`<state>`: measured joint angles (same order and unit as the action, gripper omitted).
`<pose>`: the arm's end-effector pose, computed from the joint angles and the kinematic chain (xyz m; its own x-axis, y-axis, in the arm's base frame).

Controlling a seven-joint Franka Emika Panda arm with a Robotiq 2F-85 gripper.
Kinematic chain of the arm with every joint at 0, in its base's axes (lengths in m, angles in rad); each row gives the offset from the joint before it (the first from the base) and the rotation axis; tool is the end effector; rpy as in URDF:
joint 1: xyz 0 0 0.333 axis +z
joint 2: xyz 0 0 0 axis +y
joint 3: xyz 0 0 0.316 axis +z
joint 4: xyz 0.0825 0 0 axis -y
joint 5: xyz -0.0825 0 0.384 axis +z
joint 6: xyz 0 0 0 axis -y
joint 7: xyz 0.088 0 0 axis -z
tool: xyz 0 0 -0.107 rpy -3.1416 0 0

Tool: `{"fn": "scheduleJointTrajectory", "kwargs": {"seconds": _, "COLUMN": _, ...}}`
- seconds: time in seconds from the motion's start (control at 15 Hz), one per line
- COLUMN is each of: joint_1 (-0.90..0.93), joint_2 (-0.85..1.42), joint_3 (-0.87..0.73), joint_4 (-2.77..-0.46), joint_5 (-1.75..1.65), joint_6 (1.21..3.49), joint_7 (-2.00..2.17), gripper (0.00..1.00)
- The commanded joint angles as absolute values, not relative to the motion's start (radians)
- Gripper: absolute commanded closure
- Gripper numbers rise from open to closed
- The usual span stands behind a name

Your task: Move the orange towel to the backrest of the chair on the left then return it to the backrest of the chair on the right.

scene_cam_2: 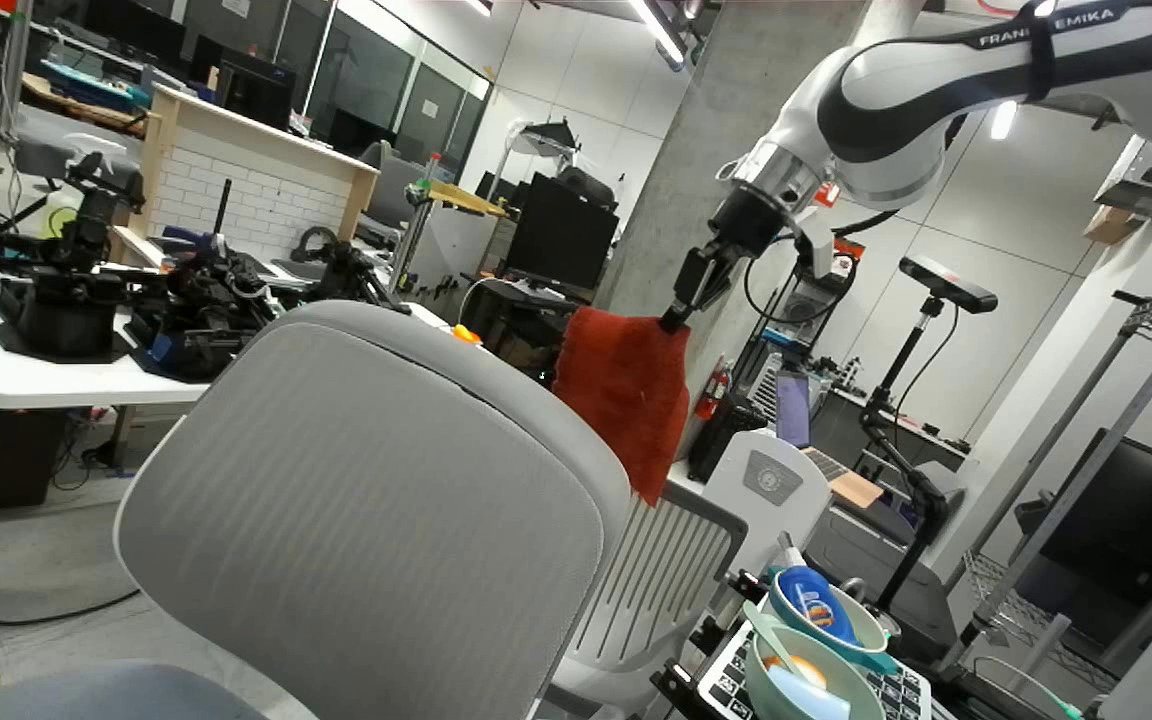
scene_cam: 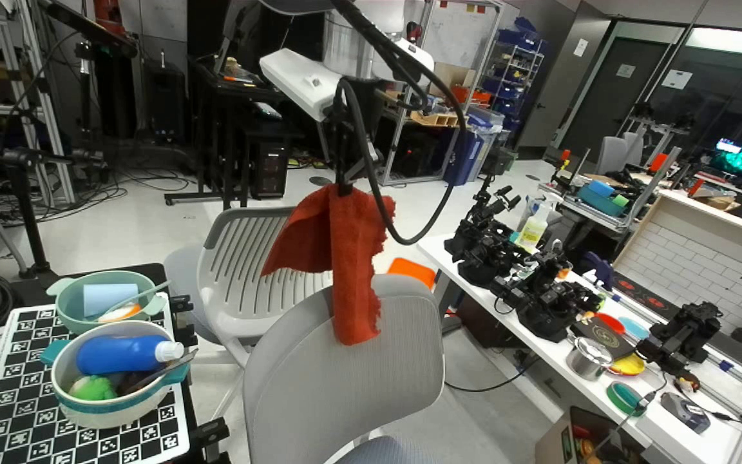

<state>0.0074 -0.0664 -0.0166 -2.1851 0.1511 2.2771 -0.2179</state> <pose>0.5360 -0.0014 0.4326 0.9784 0.1092 0.1757 0.1270 -0.9875 -0.0938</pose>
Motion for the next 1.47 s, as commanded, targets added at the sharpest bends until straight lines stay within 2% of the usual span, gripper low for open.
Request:
{"fn": "scheduleJointTrajectory", "kwargs": {"seconds": 0.0, "joint_1": 0.002, "joint_2": -0.071, "joint_3": -0.019, "joint_4": -2.201, "joint_5": 0.137, "joint_6": 2.303, "joint_7": -0.218, "gripper": 0.98}}
{"fn": "scheduleJointTrajectory", "kwargs": {"seconds": 0.87, "joint_1": -0.017, "joint_2": -0.022, "joint_3": -0.029, "joint_4": -2.197, "joint_5": 0.127, "joint_6": 2.339, "joint_7": -0.207, "gripper": 0.98}}
{"fn": "scheduleJointTrajectory", "kwargs": {"seconds": 0.93, "joint_1": -0.017, "joint_2": -0.018, "joint_3": -0.029, "joint_4": -2.196, "joint_5": 0.126, "joint_6": 2.343, "joint_7": -0.203, "gripper": 0.69}}
{"fn": "scheduleJointTrajectory", "kwargs": {"seconds": 1.0, "joint_1": -0.018, "joint_2": -0.015, "joint_3": -0.029, "joint_4": -2.196, "joint_5": 0.124, "joint_6": 2.348, "joint_7": -0.199, "gripper": 0.68}}
{"fn": "scheduleJointTrajectory", "kwargs": {"seconds": 1.07, "joint_1": -0.019, "joint_2": -0.012, "joint_3": -0.028, "joint_4": -2.196, "joint_5": 0.123, "joint_6": 2.354, "joint_7": -0.197, "gripper": 0.63}}
{"fn": "scheduleJointTrajectory", "kwargs": {"seconds": 1.4, "joint_1": -0.02, "joint_2": -0.004, "joint_3": -0.028, "joint_4": -2.193, "joint_5": 0.124, "joint_6": 2.358, "joint_7": -0.194, "gripper": 0.27}}
